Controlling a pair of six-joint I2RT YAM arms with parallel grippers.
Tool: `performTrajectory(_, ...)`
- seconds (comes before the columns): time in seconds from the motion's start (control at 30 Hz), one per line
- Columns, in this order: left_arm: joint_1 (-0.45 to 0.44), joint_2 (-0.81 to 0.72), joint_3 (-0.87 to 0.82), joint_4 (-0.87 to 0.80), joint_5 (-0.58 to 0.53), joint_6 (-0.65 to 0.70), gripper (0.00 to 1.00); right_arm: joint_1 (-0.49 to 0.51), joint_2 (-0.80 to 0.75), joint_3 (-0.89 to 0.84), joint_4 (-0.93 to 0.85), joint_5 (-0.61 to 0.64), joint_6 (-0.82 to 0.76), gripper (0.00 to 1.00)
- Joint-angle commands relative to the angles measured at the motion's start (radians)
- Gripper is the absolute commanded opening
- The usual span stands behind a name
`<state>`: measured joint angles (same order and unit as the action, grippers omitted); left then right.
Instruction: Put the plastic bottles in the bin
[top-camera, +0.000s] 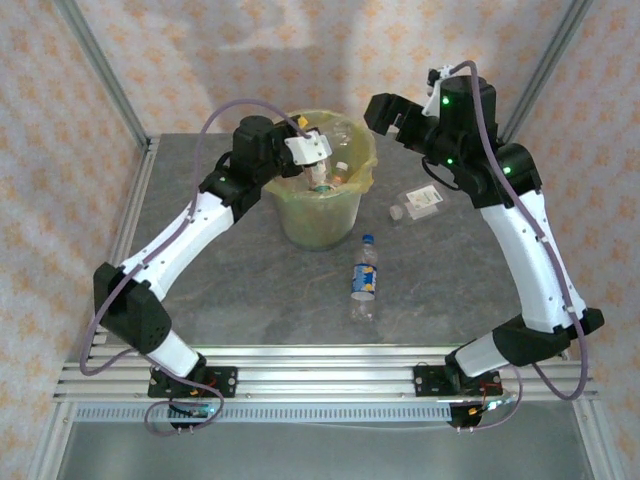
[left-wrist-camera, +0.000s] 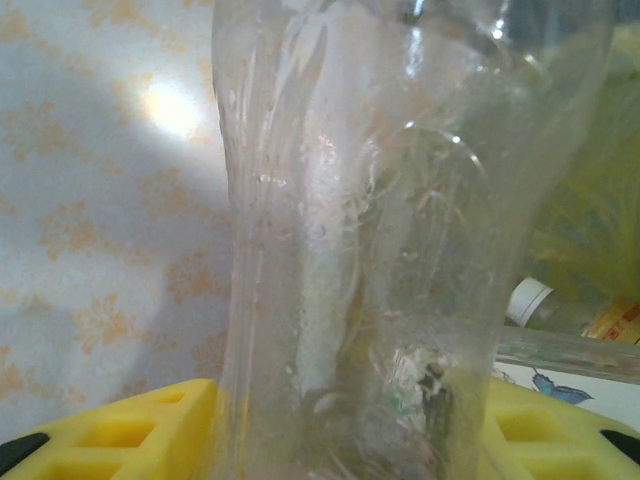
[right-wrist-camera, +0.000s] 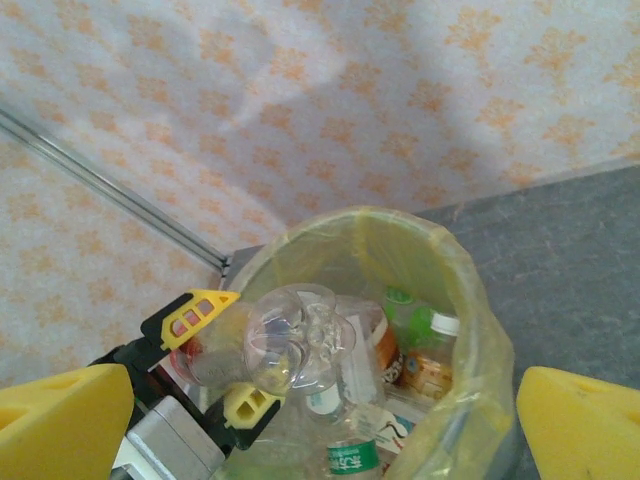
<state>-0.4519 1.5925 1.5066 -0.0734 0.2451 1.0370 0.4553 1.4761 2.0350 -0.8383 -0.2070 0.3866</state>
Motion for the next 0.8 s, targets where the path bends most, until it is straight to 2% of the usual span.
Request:
performTrajectory(0.0, 0.001, 0.028, 0.098, 0.029, 0.029, 0.105, 0.44, -0.014, 0.020, 0.010, -0.038, -0.053, 0.018, 0.99)
performTrajectory(0.23, 0.004, 0.123, 0.226, -0.095, 0.055, 0.166, 0.50, -0.020, 0.087, 0.032, -0.043, -0.058, 0.014, 0.99)
performTrajectory(0.47, 0.002, 0.115, 0.213, -0.141, 0.081, 0.194, 0.64, -0.023, 0.257, 0.231, -0.118, -0.065, -0.016, 0.97)
performTrajectory(0.63, 0.002, 0.117, 0.193, -0.156, 0.078, 0.214, 0.65, -0.023, 0.390, 0.397, -0.203, -0.073, -0.023, 0.93)
performTrajectory(0.73, 0.002, 0.113, 0.186, -0.162, 0.082, 0.212, 0.67, -0.023, 0.437, 0.445, -0.222, -0.062, -0.019, 0.86)
performTrajectory(0.77, 0.002, 0.112, 0.182, -0.160, 0.079, 0.212, 0.74, -0.023, 0.447, 0.453, -0.222, -0.063, -0.017, 0.84)
